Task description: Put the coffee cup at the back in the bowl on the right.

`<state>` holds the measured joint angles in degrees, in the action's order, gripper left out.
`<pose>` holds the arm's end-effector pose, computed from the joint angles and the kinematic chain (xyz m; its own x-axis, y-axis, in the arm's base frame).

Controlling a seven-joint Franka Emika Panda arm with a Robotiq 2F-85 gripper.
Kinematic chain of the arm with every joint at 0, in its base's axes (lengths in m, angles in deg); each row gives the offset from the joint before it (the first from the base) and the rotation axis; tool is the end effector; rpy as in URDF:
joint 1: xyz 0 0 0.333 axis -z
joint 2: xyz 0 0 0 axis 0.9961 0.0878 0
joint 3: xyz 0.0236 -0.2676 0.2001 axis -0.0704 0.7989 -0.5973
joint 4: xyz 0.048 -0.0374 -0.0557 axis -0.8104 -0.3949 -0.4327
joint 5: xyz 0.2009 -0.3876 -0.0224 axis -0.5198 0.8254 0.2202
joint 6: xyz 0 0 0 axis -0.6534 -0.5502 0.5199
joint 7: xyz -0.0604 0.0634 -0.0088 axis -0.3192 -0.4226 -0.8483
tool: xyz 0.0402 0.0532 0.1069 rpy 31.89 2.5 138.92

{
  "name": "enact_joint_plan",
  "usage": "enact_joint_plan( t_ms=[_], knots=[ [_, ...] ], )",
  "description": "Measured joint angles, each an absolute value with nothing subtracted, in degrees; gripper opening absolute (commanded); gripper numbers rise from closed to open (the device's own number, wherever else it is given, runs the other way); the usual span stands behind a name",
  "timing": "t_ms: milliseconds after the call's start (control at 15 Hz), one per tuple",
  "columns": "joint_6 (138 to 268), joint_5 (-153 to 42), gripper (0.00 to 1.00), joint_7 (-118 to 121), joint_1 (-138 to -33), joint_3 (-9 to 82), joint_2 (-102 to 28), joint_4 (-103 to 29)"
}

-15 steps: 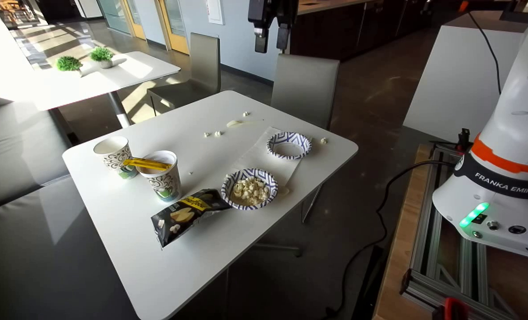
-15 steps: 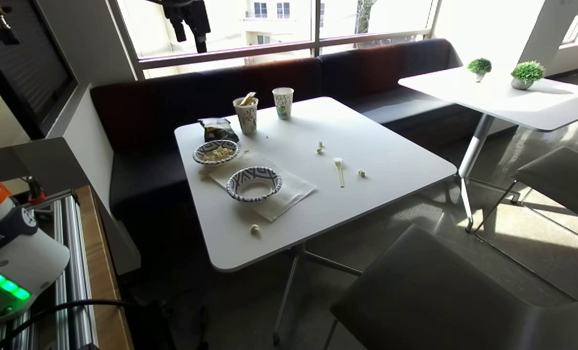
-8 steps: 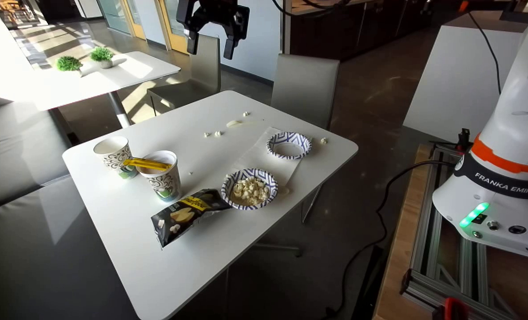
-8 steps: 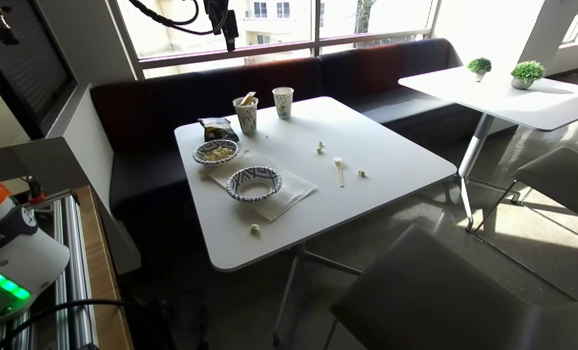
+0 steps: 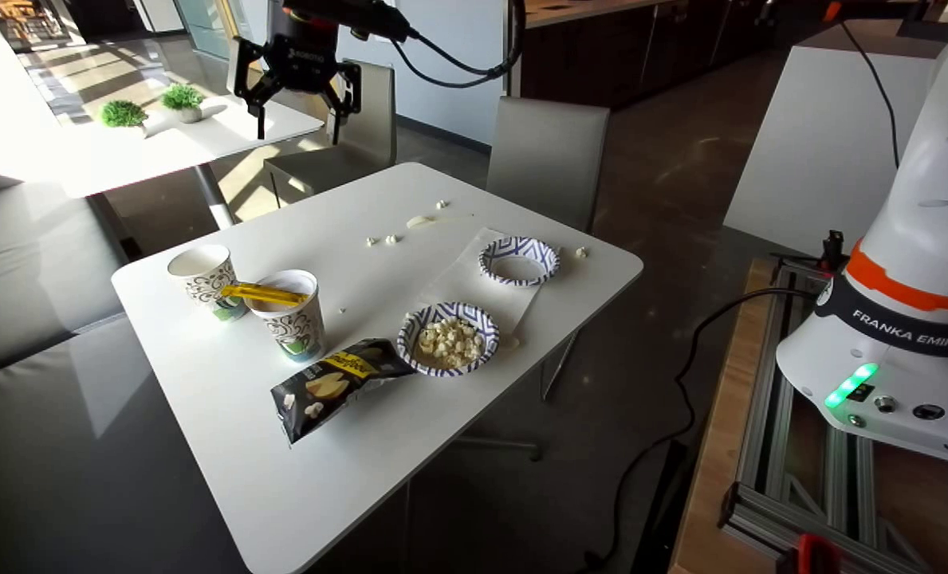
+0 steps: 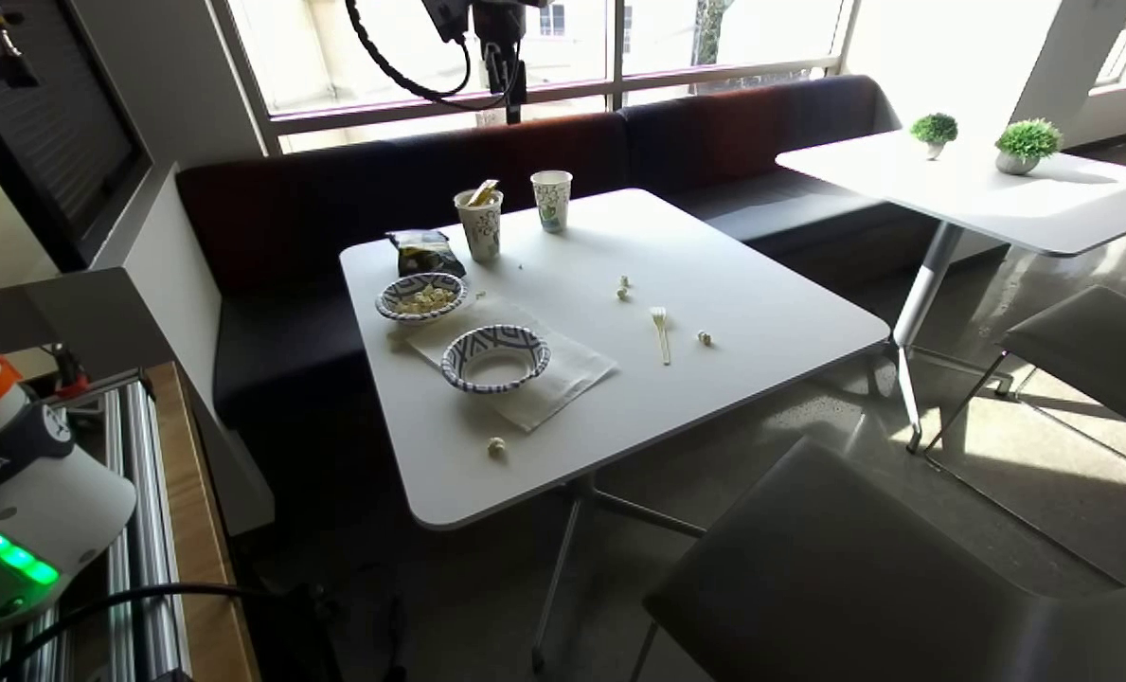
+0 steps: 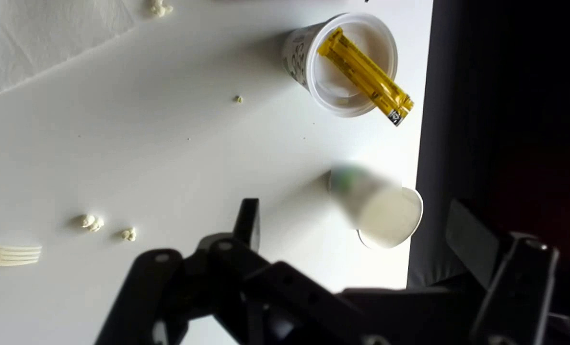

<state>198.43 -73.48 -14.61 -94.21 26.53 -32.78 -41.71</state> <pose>0.6992 0.1956 0.3882 0.9614 -0.2625 0.0820 -0.2251 -0.9224 -0.3138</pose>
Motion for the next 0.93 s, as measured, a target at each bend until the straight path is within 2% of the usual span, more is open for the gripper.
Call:
enact_joint_plan(
  t_ms=[267,933],
  knots=[
    [197.37,-66.47,1.0,-15.92,-97.23,26.66,-22.43,-31.04],
    [197.45,-66.52,1.0,-15.91,-96.82,26.82,-23.26,-31.32]
  ],
)
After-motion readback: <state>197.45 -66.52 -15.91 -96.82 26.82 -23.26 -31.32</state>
